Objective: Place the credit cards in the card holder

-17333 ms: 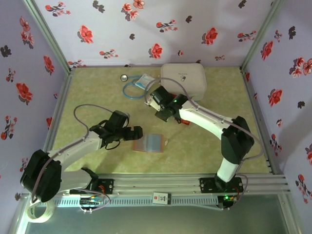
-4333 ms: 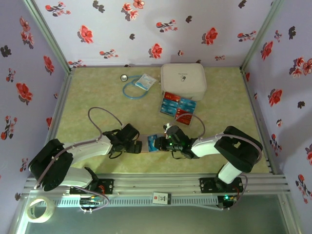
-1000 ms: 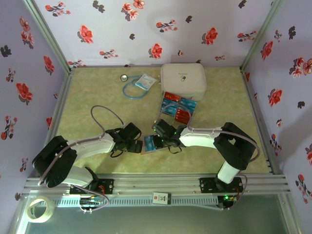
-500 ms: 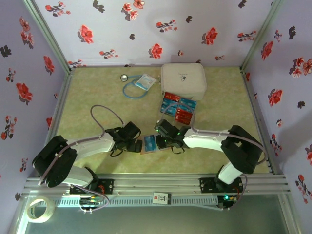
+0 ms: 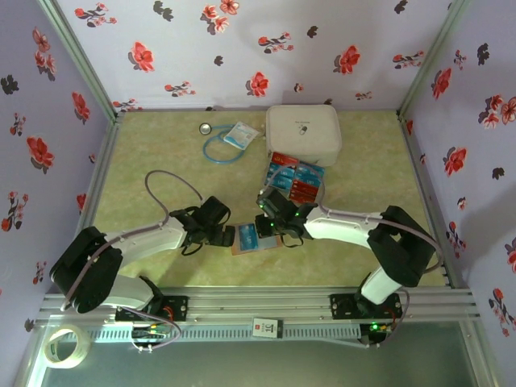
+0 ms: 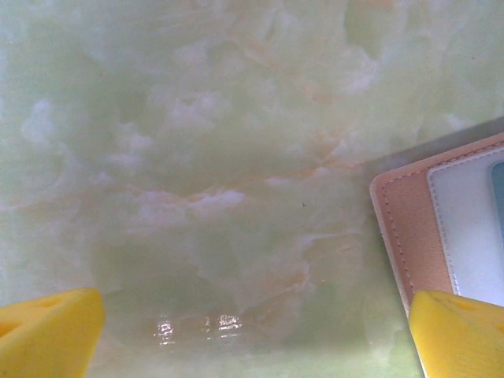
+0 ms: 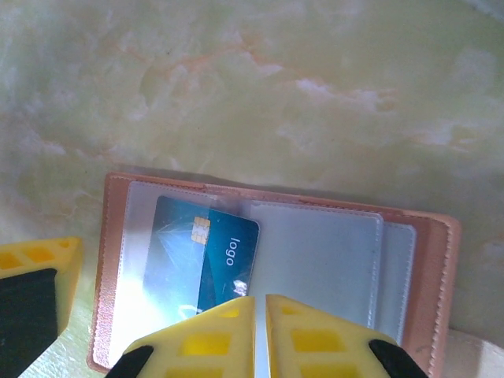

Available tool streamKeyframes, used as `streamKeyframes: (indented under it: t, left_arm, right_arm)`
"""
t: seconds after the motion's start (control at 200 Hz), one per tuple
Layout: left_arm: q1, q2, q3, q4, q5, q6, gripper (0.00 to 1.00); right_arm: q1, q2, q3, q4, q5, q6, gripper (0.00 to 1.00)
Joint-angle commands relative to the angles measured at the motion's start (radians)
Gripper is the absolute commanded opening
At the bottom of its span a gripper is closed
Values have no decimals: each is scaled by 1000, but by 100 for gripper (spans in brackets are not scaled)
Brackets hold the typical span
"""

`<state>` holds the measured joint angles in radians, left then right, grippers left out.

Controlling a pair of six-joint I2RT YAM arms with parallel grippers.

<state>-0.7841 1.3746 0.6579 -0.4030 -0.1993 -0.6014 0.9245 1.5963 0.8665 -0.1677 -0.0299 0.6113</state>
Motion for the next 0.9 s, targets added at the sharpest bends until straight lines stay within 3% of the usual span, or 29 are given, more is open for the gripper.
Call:
streamKeyframes:
  t: [0.0, 0.89]
  left_arm:
    - [10, 3, 18, -2, -9, 16, 100]
    - [14, 75, -11, 62, 9, 17, 100]
  right_arm:
    - [-7, 40, 22, 40, -34, 14, 10]
    - [0, 137, 49, 102, -102, 49, 9]
